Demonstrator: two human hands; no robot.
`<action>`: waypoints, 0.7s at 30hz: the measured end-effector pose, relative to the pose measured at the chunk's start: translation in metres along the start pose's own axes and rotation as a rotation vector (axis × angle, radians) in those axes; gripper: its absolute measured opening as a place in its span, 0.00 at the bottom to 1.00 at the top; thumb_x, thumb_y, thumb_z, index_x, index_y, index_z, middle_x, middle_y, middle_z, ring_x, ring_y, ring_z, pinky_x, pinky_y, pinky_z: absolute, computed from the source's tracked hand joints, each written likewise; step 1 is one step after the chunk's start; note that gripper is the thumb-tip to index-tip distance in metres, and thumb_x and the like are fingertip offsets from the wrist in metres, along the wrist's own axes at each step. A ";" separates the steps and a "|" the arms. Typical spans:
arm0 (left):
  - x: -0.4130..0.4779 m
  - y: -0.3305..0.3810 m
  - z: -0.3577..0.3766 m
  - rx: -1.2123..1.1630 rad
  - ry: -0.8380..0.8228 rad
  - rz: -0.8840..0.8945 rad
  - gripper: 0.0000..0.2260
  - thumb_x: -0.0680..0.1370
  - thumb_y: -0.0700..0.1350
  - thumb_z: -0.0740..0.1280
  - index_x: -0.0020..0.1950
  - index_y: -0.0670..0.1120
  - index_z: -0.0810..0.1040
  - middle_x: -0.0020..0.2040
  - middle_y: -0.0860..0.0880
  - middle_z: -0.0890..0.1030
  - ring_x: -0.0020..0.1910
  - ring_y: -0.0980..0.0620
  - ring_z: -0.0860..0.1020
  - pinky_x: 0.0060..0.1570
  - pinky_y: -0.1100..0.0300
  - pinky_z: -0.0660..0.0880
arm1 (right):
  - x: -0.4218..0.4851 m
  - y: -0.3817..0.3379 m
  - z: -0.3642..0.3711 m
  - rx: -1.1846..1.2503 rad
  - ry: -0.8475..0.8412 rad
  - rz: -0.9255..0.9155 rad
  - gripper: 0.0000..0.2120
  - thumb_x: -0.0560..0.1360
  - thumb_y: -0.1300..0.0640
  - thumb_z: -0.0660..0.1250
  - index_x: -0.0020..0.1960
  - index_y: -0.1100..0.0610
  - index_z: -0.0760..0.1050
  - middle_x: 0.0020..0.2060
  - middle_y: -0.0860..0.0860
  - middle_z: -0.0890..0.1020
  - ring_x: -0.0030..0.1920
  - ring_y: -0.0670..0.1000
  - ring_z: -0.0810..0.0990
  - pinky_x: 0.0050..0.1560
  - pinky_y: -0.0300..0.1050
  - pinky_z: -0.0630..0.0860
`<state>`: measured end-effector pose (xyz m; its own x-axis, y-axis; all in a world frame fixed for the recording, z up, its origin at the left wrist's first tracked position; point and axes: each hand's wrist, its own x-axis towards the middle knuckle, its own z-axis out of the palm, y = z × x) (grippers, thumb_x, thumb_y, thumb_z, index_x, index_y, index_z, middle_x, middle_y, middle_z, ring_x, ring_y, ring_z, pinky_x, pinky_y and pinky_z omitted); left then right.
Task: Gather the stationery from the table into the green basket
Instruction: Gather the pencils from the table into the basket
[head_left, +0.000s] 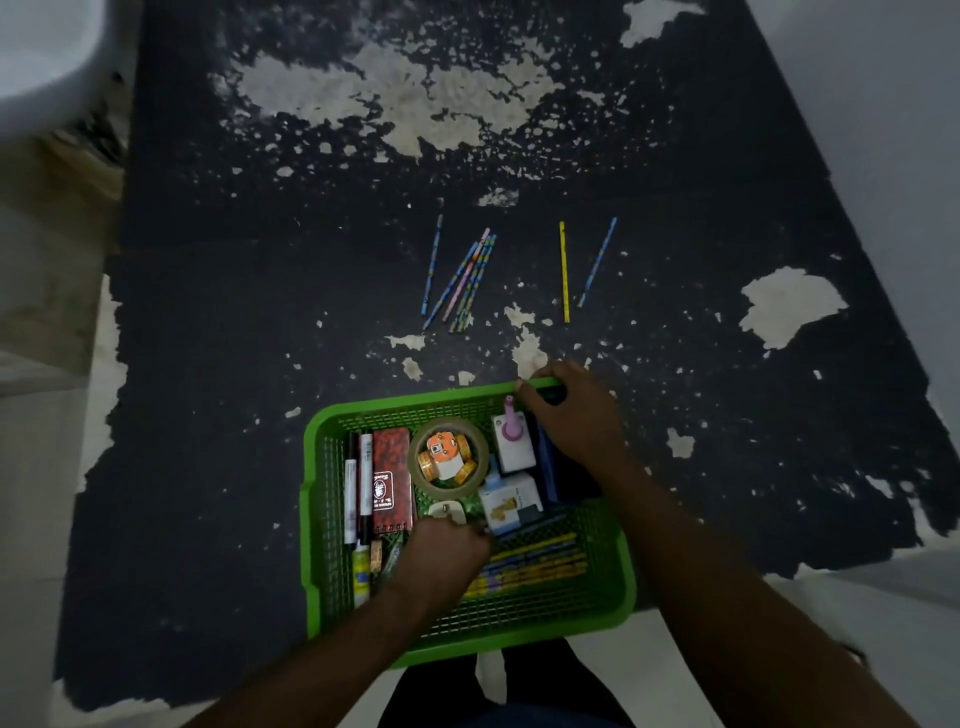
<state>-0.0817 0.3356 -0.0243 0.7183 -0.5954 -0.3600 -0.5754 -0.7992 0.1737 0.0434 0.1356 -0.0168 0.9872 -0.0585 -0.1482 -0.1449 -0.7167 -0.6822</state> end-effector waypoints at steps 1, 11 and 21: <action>0.000 -0.003 0.003 0.003 0.019 0.017 0.14 0.54 0.50 0.83 0.28 0.50 0.80 0.22 0.54 0.75 0.17 0.53 0.73 0.21 0.66 0.66 | 0.000 0.000 0.000 0.010 0.004 0.000 0.12 0.75 0.41 0.68 0.44 0.49 0.77 0.42 0.44 0.77 0.42 0.43 0.76 0.42 0.40 0.73; 0.107 -0.092 -0.106 -0.413 0.569 -0.394 0.09 0.76 0.59 0.71 0.44 0.55 0.83 0.35 0.56 0.82 0.33 0.58 0.79 0.30 0.65 0.68 | 0.002 0.007 0.004 -0.006 0.033 -0.047 0.10 0.75 0.44 0.70 0.43 0.50 0.76 0.40 0.44 0.76 0.41 0.40 0.71 0.40 0.37 0.64; 0.209 -0.183 -0.103 -0.538 0.365 -0.937 0.13 0.76 0.53 0.71 0.57 0.49 0.82 0.57 0.41 0.82 0.58 0.38 0.80 0.54 0.49 0.77 | 0.000 0.008 0.005 0.080 0.024 0.011 0.10 0.72 0.41 0.69 0.44 0.47 0.76 0.40 0.40 0.75 0.42 0.40 0.75 0.45 0.38 0.73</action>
<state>0.2137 0.3486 -0.0371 0.8985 0.3361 -0.2825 0.4264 -0.8211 0.3795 0.0418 0.1333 -0.0252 0.9866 -0.0836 -0.1398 -0.1600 -0.6580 -0.7359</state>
